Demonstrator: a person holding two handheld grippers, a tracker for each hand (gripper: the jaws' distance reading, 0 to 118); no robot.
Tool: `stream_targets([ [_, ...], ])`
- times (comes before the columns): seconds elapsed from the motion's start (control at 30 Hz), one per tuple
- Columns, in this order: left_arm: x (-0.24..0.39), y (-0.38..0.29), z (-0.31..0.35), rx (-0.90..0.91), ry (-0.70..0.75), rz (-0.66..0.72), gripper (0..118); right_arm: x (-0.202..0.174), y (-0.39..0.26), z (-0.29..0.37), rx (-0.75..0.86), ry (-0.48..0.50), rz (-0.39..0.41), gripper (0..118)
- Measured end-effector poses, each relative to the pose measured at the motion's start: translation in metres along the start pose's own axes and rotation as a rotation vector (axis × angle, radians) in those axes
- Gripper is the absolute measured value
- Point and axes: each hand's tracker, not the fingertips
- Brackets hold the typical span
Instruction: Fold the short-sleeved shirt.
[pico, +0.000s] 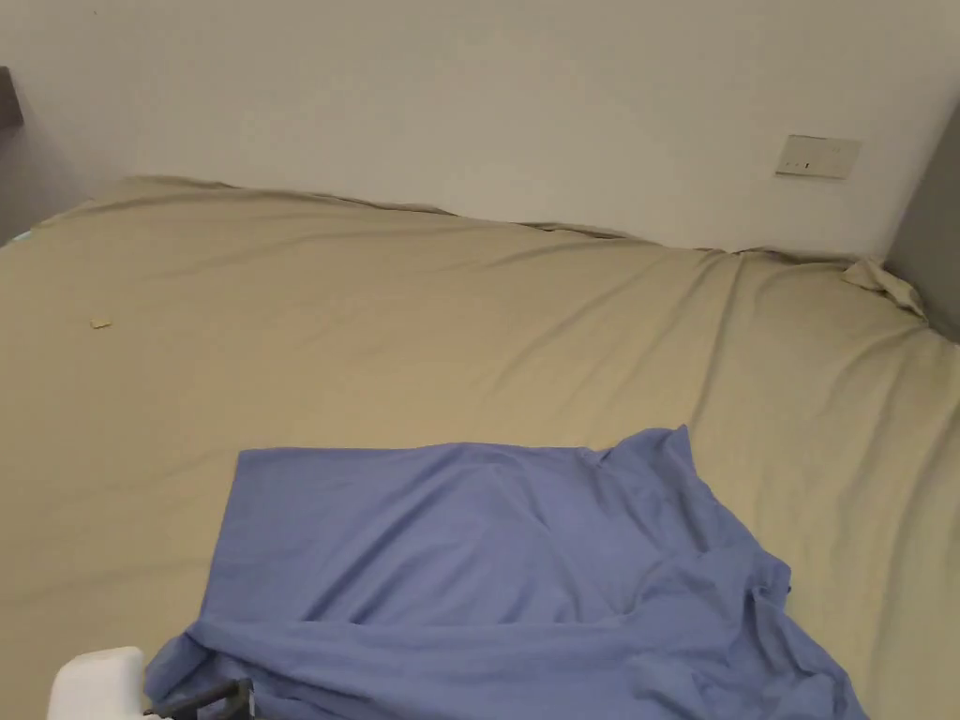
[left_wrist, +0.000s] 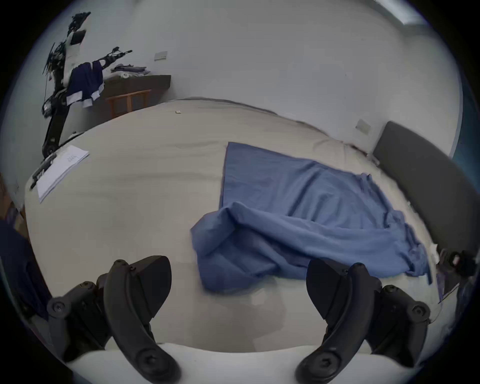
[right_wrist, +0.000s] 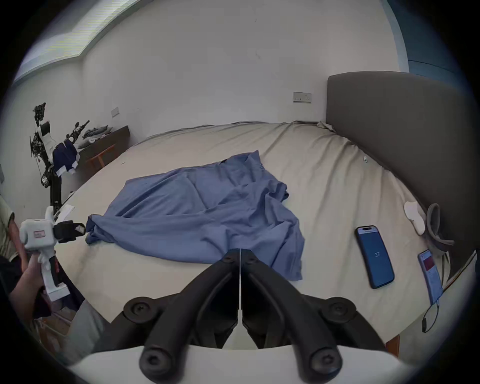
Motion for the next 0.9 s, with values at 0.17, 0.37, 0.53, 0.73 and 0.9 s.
stream_targets([
  [0.17, 0.009, 0.006, -0.04, -0.098, -0.022, -0.059, 62, 0.01, -0.006, 0.004, -0.015, -0.019, -0.016, 4],
  [0.37, 0.012, 0.008, -0.029, -0.052, -0.057, -0.061, 14, 0.04, -0.007, -0.044, -0.09, -0.059, -0.083, 34],
  [0.53, -0.001, 0.01, -0.026, -0.063, -0.103, -0.092, 11, 0.064, -0.008, -0.122, -0.235, 0.012, -0.134, 114],
  [0.73, -0.012, 0.009, -0.029, -0.09, -0.146, -0.023, 11, 0.054, -0.004, -0.154, -0.268, -0.079, 0.024, 8],
  [0.9, -0.013, 0.02, -0.018, -0.073, -0.174, -0.064, 9, 0.063, 0.015, -0.129, -0.221, 0.031, -0.087, 7],
])
